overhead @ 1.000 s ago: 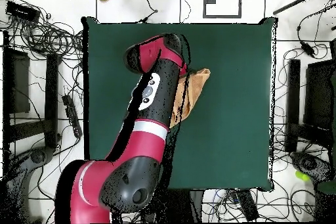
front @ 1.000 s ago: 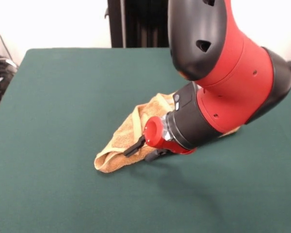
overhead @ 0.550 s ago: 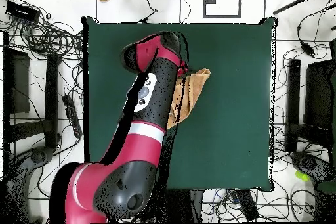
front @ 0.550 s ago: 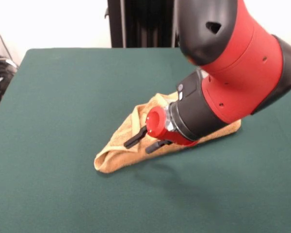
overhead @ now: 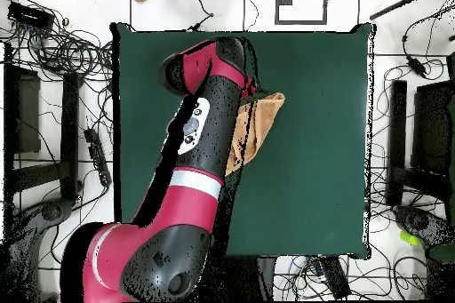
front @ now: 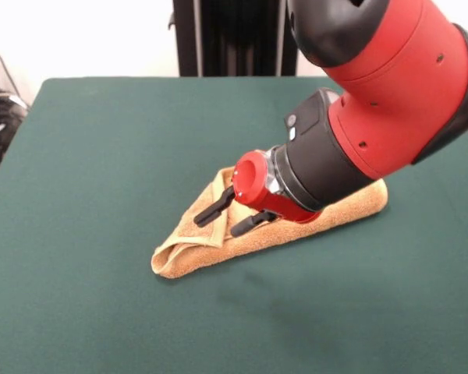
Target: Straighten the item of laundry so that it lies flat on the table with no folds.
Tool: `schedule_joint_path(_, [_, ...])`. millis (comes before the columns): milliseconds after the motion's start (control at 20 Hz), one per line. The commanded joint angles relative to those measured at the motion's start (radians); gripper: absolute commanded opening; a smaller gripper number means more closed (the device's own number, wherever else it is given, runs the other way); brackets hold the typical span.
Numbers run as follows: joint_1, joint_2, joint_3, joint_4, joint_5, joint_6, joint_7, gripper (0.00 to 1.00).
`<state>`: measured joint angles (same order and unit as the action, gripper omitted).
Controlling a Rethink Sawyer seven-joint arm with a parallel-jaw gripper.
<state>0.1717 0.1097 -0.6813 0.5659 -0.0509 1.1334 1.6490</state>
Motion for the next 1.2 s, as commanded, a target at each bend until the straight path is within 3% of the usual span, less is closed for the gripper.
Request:
schedule_joint_path(50, [0.012,0.066,0.051,0.082,-0.042,-0.013,0.174,1.00])
schedule_joint_path(1200, [0.008,0.055,0.132,0.131,0.030,-0.027,0.284,1.00])
